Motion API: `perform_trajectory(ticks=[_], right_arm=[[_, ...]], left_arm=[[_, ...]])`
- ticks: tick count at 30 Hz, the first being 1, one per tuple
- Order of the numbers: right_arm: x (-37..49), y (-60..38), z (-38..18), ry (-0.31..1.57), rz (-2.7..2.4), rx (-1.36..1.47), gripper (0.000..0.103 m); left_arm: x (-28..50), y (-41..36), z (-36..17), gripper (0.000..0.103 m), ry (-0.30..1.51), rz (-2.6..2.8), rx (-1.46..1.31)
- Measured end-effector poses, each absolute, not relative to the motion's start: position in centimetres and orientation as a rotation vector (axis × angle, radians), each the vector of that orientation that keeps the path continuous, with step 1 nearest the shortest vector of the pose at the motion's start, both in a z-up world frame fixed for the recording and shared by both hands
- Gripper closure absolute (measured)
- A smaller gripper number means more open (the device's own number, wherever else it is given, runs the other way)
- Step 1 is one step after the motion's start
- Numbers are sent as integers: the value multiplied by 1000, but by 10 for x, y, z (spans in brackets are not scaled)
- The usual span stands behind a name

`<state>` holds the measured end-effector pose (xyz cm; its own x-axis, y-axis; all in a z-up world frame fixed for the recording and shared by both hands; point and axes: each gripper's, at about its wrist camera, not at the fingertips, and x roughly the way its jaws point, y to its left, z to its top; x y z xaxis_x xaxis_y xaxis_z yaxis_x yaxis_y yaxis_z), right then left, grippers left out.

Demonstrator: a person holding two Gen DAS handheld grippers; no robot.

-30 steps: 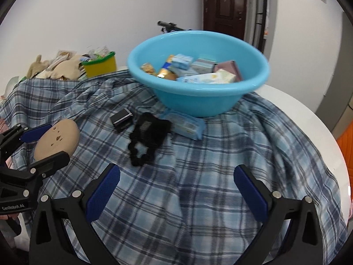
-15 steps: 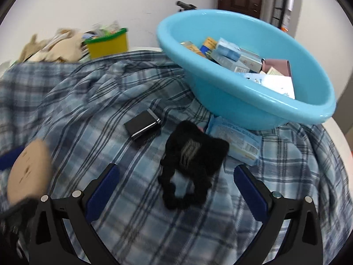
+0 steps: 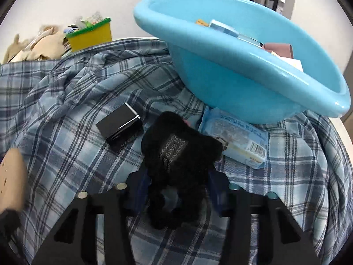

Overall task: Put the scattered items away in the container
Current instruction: 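Grasp the black plush toy with the right gripper while the left holds the lid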

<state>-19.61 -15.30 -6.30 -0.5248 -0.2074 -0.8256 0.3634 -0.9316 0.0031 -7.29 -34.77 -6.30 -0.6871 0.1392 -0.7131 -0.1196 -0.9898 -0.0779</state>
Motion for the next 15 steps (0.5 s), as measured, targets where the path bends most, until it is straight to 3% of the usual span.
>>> perform_trajectory(ticks=[4,15], right_arm=[[-188,-143,-54,218,-2463,1286,67],[-122,-95,-19,261,-2412,1183,68]], left_arm=[[-75,-342,-65,26,-23,2757,-1180],[-74,-322,-64,26,21,2732,-1181]])
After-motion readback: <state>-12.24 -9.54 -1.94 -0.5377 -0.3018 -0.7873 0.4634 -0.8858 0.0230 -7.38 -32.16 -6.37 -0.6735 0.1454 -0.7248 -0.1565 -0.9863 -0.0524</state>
